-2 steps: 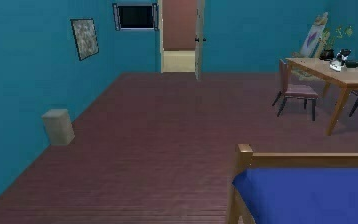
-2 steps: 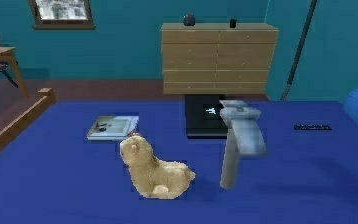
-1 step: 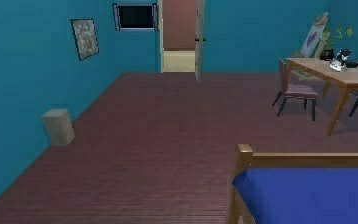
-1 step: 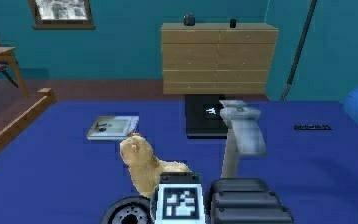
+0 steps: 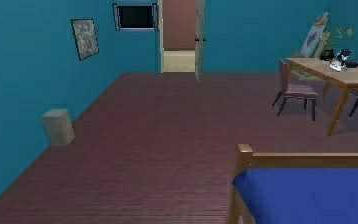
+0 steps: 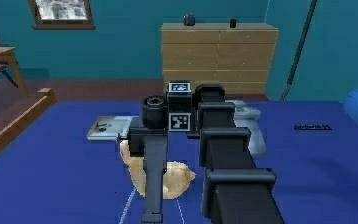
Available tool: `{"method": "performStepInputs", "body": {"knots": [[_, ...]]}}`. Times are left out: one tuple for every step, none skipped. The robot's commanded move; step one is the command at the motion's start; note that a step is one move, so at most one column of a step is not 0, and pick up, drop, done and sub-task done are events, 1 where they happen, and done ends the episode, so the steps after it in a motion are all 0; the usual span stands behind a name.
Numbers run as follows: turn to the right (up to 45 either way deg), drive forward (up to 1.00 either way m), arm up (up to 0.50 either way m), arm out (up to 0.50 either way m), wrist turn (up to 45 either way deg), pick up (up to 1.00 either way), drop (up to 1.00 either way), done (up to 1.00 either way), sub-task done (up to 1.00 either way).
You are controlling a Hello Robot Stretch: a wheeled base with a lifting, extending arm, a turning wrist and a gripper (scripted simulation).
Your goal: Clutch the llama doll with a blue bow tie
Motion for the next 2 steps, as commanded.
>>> {"method": "performStepInputs", "body": {"knots": [[0.0, 0.0, 0.0, 0.0, 45.0, 0.0, 0.0, 0.0, 0.0], [0.0, 0.0, 0.0, 0.0, 45.0, 0.0, 0.0, 0.0, 0.0]]}}
